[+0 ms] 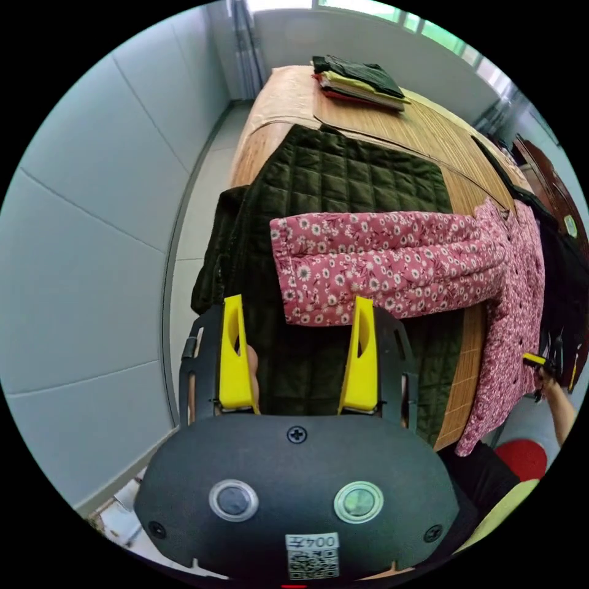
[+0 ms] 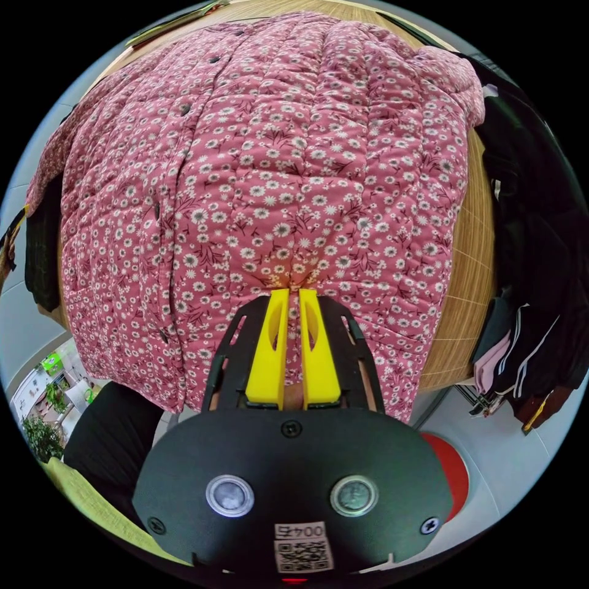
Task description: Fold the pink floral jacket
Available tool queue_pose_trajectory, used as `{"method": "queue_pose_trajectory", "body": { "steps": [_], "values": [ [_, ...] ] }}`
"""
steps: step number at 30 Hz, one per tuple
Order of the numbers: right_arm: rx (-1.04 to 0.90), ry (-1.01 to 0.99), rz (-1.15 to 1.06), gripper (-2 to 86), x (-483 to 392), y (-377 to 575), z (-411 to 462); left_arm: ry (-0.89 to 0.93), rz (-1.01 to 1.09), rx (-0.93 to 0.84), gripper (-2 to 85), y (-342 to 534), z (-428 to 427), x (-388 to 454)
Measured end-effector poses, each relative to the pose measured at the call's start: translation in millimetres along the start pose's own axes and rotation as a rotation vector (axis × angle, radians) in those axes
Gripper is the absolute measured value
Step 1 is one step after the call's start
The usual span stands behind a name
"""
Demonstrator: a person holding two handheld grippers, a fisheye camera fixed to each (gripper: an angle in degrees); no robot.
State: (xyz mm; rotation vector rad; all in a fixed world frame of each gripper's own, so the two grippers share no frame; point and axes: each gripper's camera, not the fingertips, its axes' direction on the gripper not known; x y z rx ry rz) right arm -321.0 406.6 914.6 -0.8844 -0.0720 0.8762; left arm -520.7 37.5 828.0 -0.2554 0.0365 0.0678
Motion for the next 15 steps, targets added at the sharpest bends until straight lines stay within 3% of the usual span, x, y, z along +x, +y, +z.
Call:
{"method": "queue_pose_trajectory", "body": {
  "steps": [2,6,9,12,15],
  "values": [
    [-0.006,0.019,-0.002,4.5,-4.3,-0.2,-0.8,0.007,0.058,-0.009,19.5,-11.4,3.2,4.4],
    [-0.019,0.061,-0.02,4.4,-13.1,-0.3,-1.6,-0.084,0.146,0.053,4.0,-25.8,-25.3,28.7],
    [-0.03,0.068,-0.024,4.4,-15.7,0.3,-2.6,0.009,0.209,0.076,2.8,-40.0,-91.6,52.6],
    [-0.05,0.043,-0.021,4.4,-13.0,-0.3,-4.1,0.142,0.139,0.096,2.3,-47.3,-185.4,58.8],
    [-0.069,0.021,-0.025,4.4,-11.1,-0.1,-5.3,0.478,-0.106,0.159,2.4,-46.3,-228.0,11.8]
  ]
}}
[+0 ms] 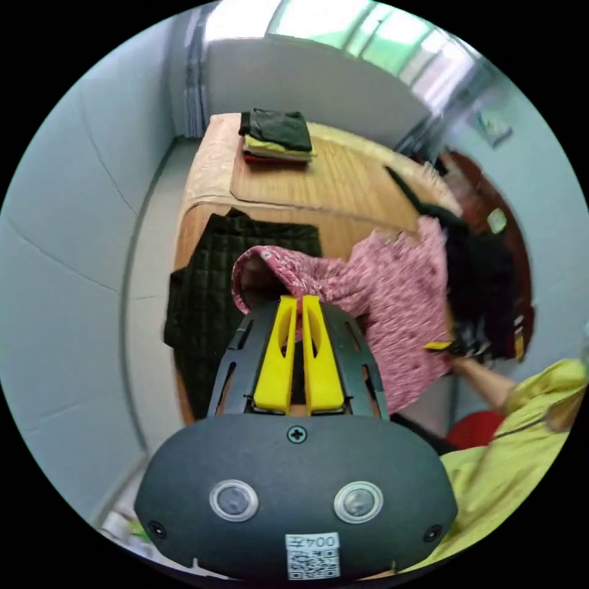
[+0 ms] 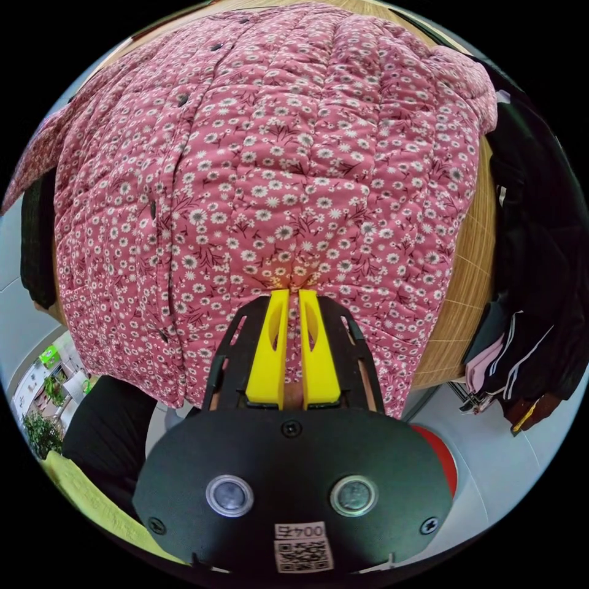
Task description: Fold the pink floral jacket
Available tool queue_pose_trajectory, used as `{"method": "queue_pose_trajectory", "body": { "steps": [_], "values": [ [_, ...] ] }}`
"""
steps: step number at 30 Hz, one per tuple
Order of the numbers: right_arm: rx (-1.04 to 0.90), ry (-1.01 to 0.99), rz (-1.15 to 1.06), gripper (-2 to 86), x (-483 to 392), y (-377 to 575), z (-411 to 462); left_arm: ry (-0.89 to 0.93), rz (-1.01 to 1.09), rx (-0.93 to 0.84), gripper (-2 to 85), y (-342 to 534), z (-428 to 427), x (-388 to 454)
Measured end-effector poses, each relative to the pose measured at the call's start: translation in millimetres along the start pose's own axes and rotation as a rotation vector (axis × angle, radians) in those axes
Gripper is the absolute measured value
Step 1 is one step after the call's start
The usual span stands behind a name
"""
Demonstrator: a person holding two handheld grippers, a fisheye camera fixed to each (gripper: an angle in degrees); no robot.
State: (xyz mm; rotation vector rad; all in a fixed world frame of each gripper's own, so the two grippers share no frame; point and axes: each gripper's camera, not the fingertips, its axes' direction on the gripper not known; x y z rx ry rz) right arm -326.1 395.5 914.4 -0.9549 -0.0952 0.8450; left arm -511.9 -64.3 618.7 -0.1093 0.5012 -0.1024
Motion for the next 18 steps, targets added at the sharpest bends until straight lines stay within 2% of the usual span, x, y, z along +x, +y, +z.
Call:
{"method": "queue_pose_trajectory", "body": {
  "steps": [1,3,7,9,11,13,16,18],
  "values": [
    [-0.005,-0.002,-0.005,4.4,-0.3,0.8,-0.4,0.115,-0.154,0.031,2.7,-1.0,-4.5,-32.9],
    [-0.007,0.001,-0.014,4.4,-2.1,3.1,-0.8,0.155,-0.358,0.036,3.3,2.9,5.1,-89.2],
    [0.006,0.019,-0.017,4.3,-8.2,12.9,-1.6,-0.082,-0.66,-0.045,6.6,42.8,15.2,-199.2],
    [0.015,0.022,-0.01,4.4,-10.3,17.9,-1.8,-0.197,-0.691,0.028,6.7,63.8,-3.6,-197.1],
    [0.023,0.024,-0.007,4.4,-12.6,24.2,-1.9,-0.238,-0.555,0.154,5.4,70.0,-14.6,-155.7],
    [0.031,0.017,-0.002,4.4,-13.1,29.8,-2.0,-0.137,-0.258,0.28,2.7,66.4,3.2,-70.0],
    [0.042,-0.007,0.024,4.4,-12.0,39.3,-2.3,0.057,0.09,0.183,1.1,45.1,80.5,45.6],
    [0.043,-0.01,0.028,4.4,-13.4,44.6,-2.4,0.066,0.258,0.1,0.7,32.3,133.9,112.0]
  ]
}}
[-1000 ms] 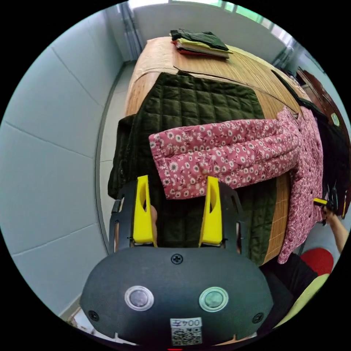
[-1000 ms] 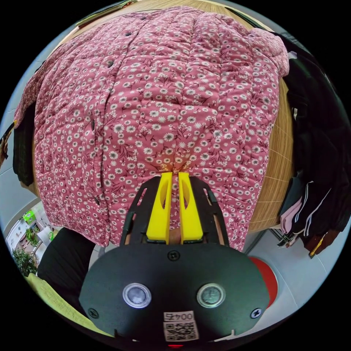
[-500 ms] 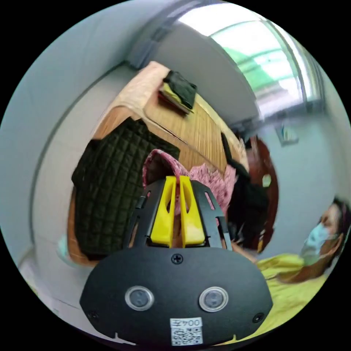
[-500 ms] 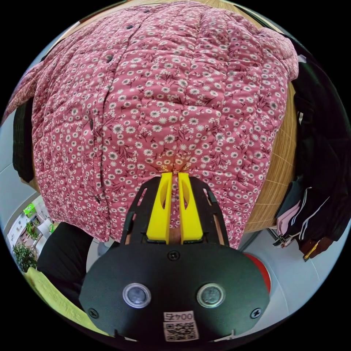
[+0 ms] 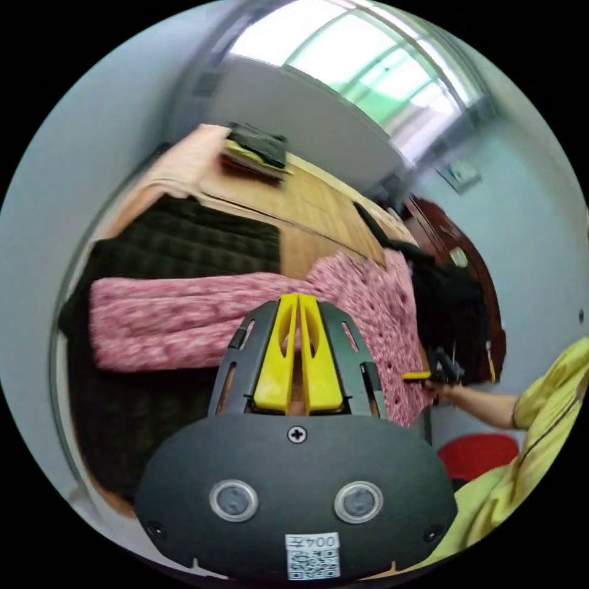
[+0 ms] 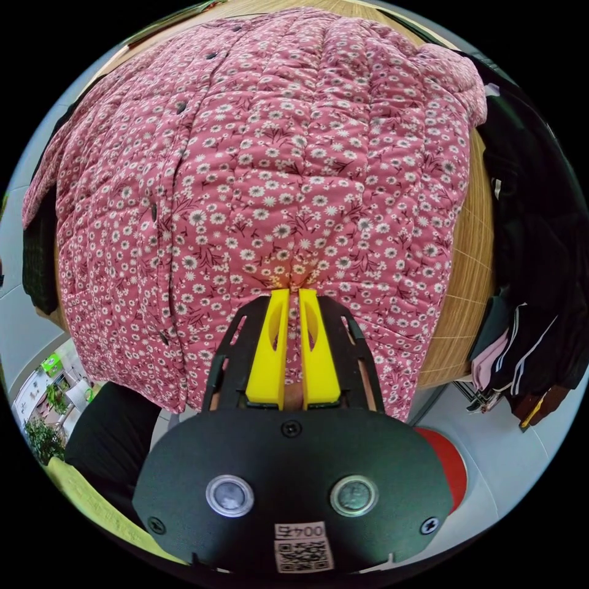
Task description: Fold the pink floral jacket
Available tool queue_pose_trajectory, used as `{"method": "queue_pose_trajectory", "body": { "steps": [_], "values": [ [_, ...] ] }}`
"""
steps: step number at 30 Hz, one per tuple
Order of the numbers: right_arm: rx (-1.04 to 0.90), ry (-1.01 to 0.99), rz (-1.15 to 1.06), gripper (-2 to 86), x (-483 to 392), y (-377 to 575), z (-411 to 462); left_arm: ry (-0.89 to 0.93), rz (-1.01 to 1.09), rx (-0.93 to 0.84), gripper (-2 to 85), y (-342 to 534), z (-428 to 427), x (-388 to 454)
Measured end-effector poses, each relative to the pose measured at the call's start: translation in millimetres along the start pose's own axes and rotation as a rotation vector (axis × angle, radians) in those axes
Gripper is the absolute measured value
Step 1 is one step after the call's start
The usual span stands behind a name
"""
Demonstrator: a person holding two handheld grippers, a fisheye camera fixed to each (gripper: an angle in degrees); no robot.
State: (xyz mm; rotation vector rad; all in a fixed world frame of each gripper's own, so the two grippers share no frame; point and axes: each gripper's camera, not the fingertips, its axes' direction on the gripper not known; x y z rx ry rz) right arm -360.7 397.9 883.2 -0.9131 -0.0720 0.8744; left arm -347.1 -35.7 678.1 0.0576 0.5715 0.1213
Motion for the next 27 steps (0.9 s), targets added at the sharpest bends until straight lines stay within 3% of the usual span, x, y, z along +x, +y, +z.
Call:
{"method": "queue_pose_trajectory", "body": {
  "steps": [2,4,6,7,8,12,16,18,20,21,22,24,27],
  "values": [
    [-0.004,0.009,-0.007,4.4,-3.7,6.6,-0.2,-0.076,0.178,-0.06,0.4,-20.0,50.5,53.1],
    [-0.006,0.013,-0.009,4.4,-6.3,12.2,-0.3,-0.287,0.371,-0.081,0.3,-41.3,101.1,107.4],
    [-0.004,0.012,-0.008,4.4,-7.8,18.7,-0.4,-0.435,0.375,-0.115,0.2,-54.7,133.2,116.6],
    [0.0,0.006,-0.006,4.4,-8.1,23.5,-0.3,-0.482,0.345,-0.235,0.2,-60.8,161.7,103.7],
    [0.006,-0.001,-0.003,4.4,-8.1,28.8,-0.2,-0.488,0.318,-0.325,0.2,-61.8,177.1,92.1],
    [0.03,-0.021,0.002,4.4,-8.8,46.5,0.3,-0.217,-0.026,-0.295,0.2,-87.3,140.5,53.8],
    [0.062,-0.058,0.006,4.4,-7.7,69.3,1.6,-0.288,0.078,0.041,0.2,-87.7,50.9,131.6],
    [0.075,-0.086,0.019,4.3,-5.3,79.2,2.5,-0.254,0.126,-0.008,0.3,-83.7,64.2,151.7],
    [0.087,-0.111,0.032,4.3,-4.6,92.4,3.5,-0.302,0.11,-0.262,0.3,-78.1,117.0,146.0],
    [0.089,-0.112,0.029,4.3,-5.2,95.6,3.7,-0.276,0.101,-0.303,0.4,-71.7,132.6,138.1],
    [0.093,-0.112,0.018,4.3,-6.8,101.8,4.0,-0.244,-0.018,-0.239,0.4,-76.5,120.6,128.1],
    [0.098,-0.117,0.0,4.3,-8.8,111.4,4.4,-0.172,-0.168,-0.282,0.4,-92.1,109.9,126.7],
    [0.106,-0.161,-0.037,4.6,-7.7,130.1,1.4,-0.281,-0.036,-0.11,0.4,-107.5,52.0,198.6]
  ]
}}
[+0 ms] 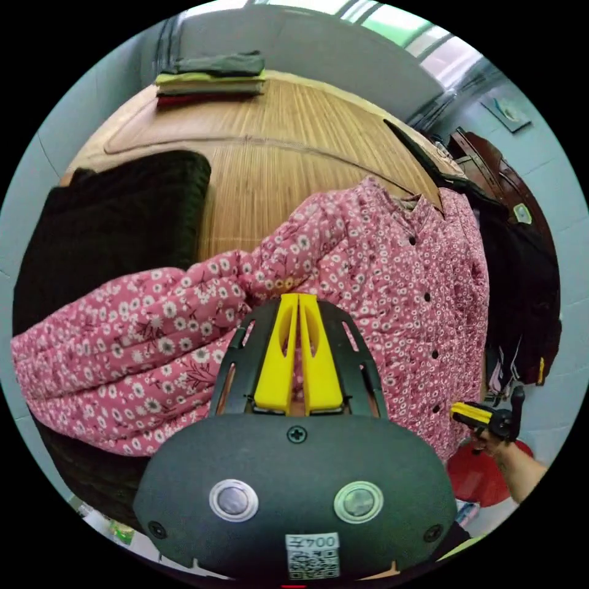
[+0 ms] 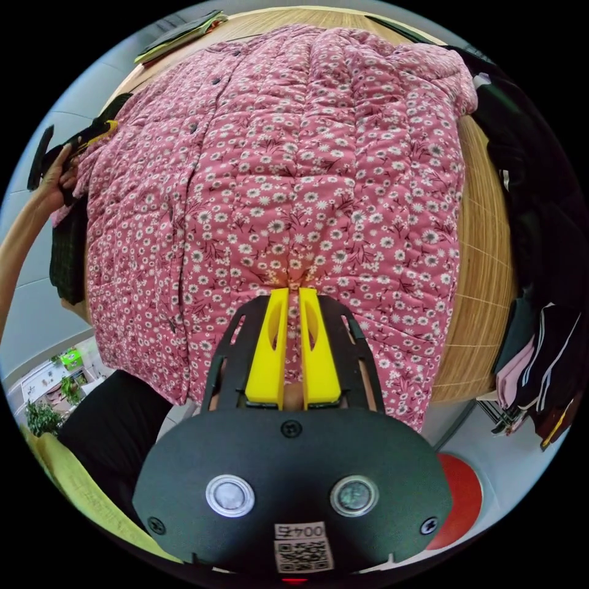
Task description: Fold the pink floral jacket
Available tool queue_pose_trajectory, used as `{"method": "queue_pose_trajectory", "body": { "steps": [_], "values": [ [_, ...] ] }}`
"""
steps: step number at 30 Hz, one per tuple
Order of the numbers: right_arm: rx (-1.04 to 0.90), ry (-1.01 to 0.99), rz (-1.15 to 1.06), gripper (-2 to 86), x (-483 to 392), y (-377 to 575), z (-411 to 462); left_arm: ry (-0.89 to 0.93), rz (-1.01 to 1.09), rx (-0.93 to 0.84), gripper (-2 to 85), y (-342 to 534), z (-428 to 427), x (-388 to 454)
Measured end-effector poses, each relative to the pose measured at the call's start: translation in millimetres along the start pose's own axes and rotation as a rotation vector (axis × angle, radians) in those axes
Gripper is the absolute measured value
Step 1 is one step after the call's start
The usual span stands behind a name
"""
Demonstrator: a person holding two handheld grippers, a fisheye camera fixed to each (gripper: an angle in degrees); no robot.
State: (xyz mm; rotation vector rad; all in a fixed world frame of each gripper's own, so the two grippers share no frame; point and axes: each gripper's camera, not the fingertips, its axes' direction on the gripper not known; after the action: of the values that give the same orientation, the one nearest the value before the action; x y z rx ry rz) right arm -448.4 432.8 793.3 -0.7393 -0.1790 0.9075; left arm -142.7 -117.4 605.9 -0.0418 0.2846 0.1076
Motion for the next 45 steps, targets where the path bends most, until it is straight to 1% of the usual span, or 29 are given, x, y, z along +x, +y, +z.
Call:
{"method": "queue_pose_trajectory", "body": {
  "steps": [1,3,5,7,9,11,12,13,15,17,18,19,21,22,23,24,25,26,27,29,30,31,32,33,35,37,39,42,45],
  "values": [
    [-0.008,-0.016,-0.032,4.4,0.6,6.9,-7.4,-0.005,0.05,0.095,0.5,3.8,-31.7,29.0],
    [0.055,-0.087,-0.044,4.3,9.3,16.5,-34.9,0.003,0.133,0.171,0.7,10.7,-56.8,75.5],
    [0.185,-0.145,0.045,4.9,43.0,17.7,-83.1,-0.03,0.22,0.17,0.7,16.7,-55.9,123.5],
    [0.264,-0.167,0.123,7.1,81.0,2.4,-114.0,-0.135,0.291,0.089,0.7,19.8,-27.0,176.0],
    [0.336,-0.207,0.2,9.6,125.2,-25.8,-140.7,-0.206,0.316,0.017,0.6,20.6,-1.9,200.6],
    [0.407,-0.197,0.248,12.1,172.9,-80.6,-173.2,-0.241,0.329,-0.095,0.6,24.0,25.2,213.8],
    [0.417,-0.186,0.248,12.7,181.3,-96.4,-179.7,-0.247,0.307,-0.1,0.5,30.9,33.6,215.9],
    [0.425,-0.156,0.249,13.5,195.2,-129.5,-189.8,-0.25,0.293,-0.045,0.5,37.9,28.2,216.9],
    [0.417,-0.108,0.263,14.4,210.5,-179.0,-196.9,-0.259,0.298,-0.037,0.5,39.2,21.9,219.8],
    [0.368,-0.094,0.309,14.8,226.0,-234.6,-192.7,-0.249,0.293,-0.037,0.5,37.6,14.3,219.5],
    [0.358,-0.094,0.32,14.8,228.3,-245.2,-190.4,-0.237,0.287,-0.032,0.5,37.4,8.6,218.1],
    [0.333,-0.083,0.333,14.0,230.2,-262.8,-183.9,-0.224,0.279,-0.024,0.5,37.5,2.5,216.4],
    [0.261,-0.063,0.331,9.6,227.8,-281.5,-168.9,-0.217,0.272,-0.015,0.5,37.4,-6.2,215.7],
    [0.192,-0.046,0.295,6.8,221.7,-287.8,-159.3,-0.223,0.272,-0.012,0.5,36.9,-11.6,216.8],
    [0.197,0.007,0.262,5.1,211.7,-283.0,-161.2,-0.227,0.273,-0.012,0.5,36.4,-14.1,217.6],
    [0.222,0.028,0.241,4.8,205.8,-276.5,-166.1,-0.235,0.275,-0.014,0.5,35.0,-19.5,218.9],
    [0.303,0.048,0.214,4.4,195.3,-253.5,-182.4,-0.235,0.272,-0.017,0.4,32.9,-25.2,219.0],
    [0.41,0.065,0.223,4.3,187.6,-216.9,-204.6,-0.233,0.269,-0.018,0.4,31.7,-28.1,218.6],
    [0.471,0.078,0.24,4.3,185.3,-193.7,-216.7,-0.226,0.264,-0.022,0.4,29.2,-33.9,217.3],
    [0.693,0.113,0.345,4.5,190.4,-79.9,-258.2,-0.211,0.254,-0.028,0.4,25.2,-42.2,214.2],
    [0.725,0.114,0.376,4.6,195.0,-50.9,-263.4,-0.203,0.25,-0.031,0.4,22.6,-47.7,212.3],
    [0.765,0.103,0.443,5.0,207.7,4.6,-265.9,-0.198,0.247,-0.036,0.3,19.8,-52.9,210.8],
    [0.768,0.095,0.502,5.6,222.3,53.1,-257.5,-0.197,0.246,-0.039,0.3,18.3,-55.4,210.1],
    [0.754,0.092,0.528,6.5,229.8,73.5,-249.2,-0.194,0.246,-0.045,0.3,15.4,-60.1,208.9],
    [0.662,0.017,0.587,9.2,255.7,136.4,-207.0,-0.181,0.233,-0.059,0.4,9.2,-67.6,205.3],
    [0.701,-0.035,0.632,10.7,253.1,182.0,-194.3,-0.216,0.267,-0.11,0.4,-4.4,-79.9,208.9],
    [0.724,-0.014,0.641,11.9,234.5,217.7,-193.2,-0.252,0.251,-0.139,0.5,-22.3,-97.2,215.1],
    [0.755,0.059,0.614,12.9,205.7,251.1,-207.8,-0.088,0.295,-0.008,0.6,-55.3,-137.2,238.2],
    [0.828,0.195,0.475,13.8,188.8,245.9,-246.4,0.019,0.411,0.01,0.6,-88.8,-137.0,278.7]
  ]
}}
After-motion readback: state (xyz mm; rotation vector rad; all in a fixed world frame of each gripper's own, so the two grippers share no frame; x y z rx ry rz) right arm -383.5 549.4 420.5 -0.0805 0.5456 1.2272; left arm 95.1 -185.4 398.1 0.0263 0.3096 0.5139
